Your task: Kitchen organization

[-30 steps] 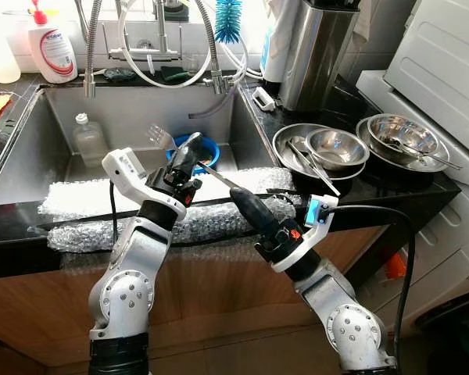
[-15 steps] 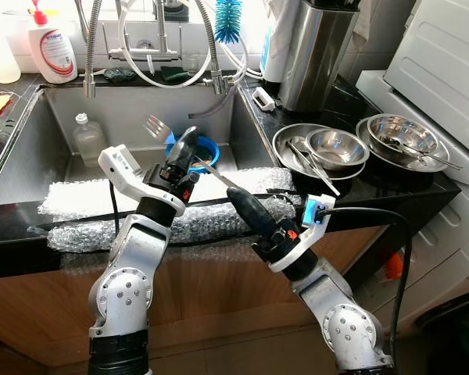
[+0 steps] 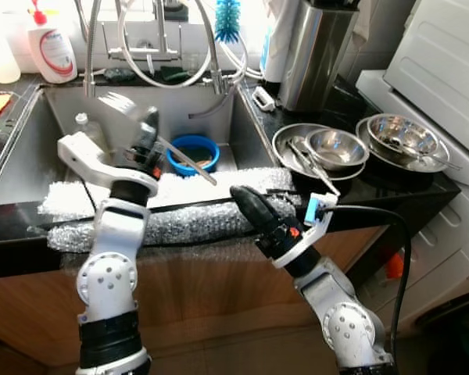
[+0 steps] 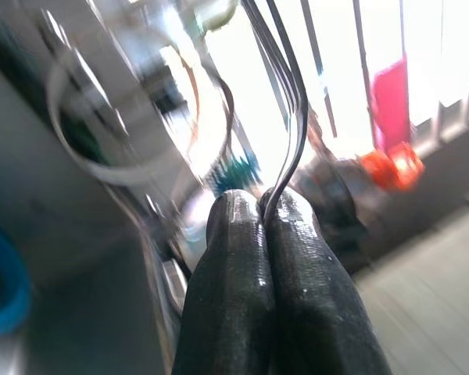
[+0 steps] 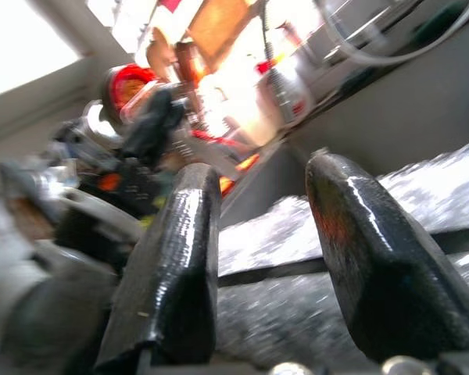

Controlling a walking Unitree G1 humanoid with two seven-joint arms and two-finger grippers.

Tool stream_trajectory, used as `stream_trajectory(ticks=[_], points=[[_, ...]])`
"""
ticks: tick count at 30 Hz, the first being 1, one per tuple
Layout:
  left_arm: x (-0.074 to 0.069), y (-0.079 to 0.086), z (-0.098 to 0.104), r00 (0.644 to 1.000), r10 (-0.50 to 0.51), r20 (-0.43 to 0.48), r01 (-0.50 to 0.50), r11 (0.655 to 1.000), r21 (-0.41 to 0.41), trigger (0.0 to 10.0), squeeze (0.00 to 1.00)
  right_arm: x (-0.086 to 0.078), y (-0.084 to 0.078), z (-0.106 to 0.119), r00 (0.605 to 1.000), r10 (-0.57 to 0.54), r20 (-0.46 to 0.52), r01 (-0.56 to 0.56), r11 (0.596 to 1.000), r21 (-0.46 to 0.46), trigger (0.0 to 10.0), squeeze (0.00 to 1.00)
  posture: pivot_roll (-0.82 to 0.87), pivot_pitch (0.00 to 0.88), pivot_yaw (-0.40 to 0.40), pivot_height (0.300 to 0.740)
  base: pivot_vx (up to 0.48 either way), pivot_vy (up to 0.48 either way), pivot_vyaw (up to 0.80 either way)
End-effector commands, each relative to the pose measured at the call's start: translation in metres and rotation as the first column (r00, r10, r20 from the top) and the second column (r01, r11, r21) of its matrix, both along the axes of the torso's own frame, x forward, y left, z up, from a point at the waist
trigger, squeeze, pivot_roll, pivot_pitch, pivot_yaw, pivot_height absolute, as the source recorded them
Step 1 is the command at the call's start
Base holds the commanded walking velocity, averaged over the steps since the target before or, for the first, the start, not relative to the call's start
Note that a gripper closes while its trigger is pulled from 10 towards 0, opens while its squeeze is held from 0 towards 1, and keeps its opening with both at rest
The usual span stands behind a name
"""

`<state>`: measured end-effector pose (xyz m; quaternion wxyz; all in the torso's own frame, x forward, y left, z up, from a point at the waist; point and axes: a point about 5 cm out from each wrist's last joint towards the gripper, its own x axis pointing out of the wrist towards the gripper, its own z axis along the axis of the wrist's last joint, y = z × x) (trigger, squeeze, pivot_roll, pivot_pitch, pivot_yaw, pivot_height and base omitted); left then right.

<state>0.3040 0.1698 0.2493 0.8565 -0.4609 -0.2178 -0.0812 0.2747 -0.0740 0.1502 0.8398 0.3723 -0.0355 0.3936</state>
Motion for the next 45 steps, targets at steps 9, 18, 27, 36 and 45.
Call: stream_trajectory(ticks=[9, 18, 27, 36, 45], points=[[-0.001, -0.001, 0.032, 0.935, 0.300, 0.189, -0.354, 0.797, 0.489, 10.0, 0.00, 0.020, -0.017, 0.025, 0.915, -0.324, 0.239, 0.381, 0.891, -0.248, 10.0, 0.00, 0.02, 0.000, -0.069, 0.740, 0.000, 0.000, 0.00], [-0.001, -0.007, 0.020, 0.889, 0.343, 0.304, -0.450, 0.524, 0.723, 10.0, 0.00, 0.021, -0.025, 0.031, 0.792, -0.452, 0.411, 0.591, 0.735, -0.332, 10.0, 0.00, 0.02, 0.000, -0.059, 0.740, 0.000, 0.000, 0.00], [-0.011, -0.003, 0.009, 0.836, 0.371, 0.404, -0.525, 0.329, 0.785, 10.0, 0.00, 0.018, -0.033, 0.034, 0.702, -0.521, 0.486, 0.697, 0.642, -0.319, 10.0, 0.00, 0.02, 0.000, -0.058, 0.740, 0.000, 0.000, 0.00], [-0.016, -0.012, -0.008, 0.845, 0.367, 0.389, -0.506, 0.315, 0.803, 10.0, 0.00, 0.014, -0.032, 0.030, 0.682, -0.506, 0.528, 0.715, 0.613, -0.337, 10.0, 0.00, 0.02, 0.000, -0.069, 0.740, 0.000, 0.000, 0.00], [-0.014, 0.001, -0.003, 0.797, 0.444, 0.409, -0.560, 0.292, 0.775, 10.0, 0.00, 0.017, -0.034, 0.032, 0.668, -0.515, 0.538, 0.729, 0.597, -0.334, 10.0, 0.00, 0.02, 0.000, -0.082, 0.740, 0.000, 0.000, 0.00]])
